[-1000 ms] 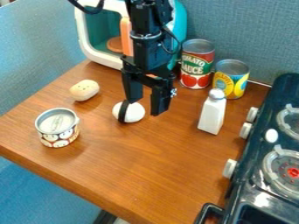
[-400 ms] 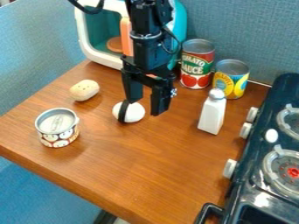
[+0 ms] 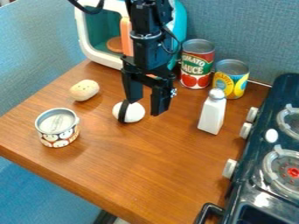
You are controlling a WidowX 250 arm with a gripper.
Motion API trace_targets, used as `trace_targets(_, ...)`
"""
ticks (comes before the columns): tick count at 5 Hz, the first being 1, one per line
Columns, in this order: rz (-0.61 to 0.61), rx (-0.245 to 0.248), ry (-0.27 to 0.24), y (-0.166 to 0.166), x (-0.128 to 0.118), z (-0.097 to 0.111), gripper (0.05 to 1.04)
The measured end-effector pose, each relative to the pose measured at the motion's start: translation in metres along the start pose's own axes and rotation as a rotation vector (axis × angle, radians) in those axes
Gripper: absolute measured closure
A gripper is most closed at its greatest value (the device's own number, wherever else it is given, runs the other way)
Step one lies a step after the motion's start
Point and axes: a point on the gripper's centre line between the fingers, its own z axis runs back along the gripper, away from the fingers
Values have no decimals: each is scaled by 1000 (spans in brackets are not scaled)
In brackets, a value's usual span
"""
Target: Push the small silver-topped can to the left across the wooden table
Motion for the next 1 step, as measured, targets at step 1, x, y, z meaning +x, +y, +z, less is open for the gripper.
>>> trace_targets(1,0,0,1,0,0,0,83)
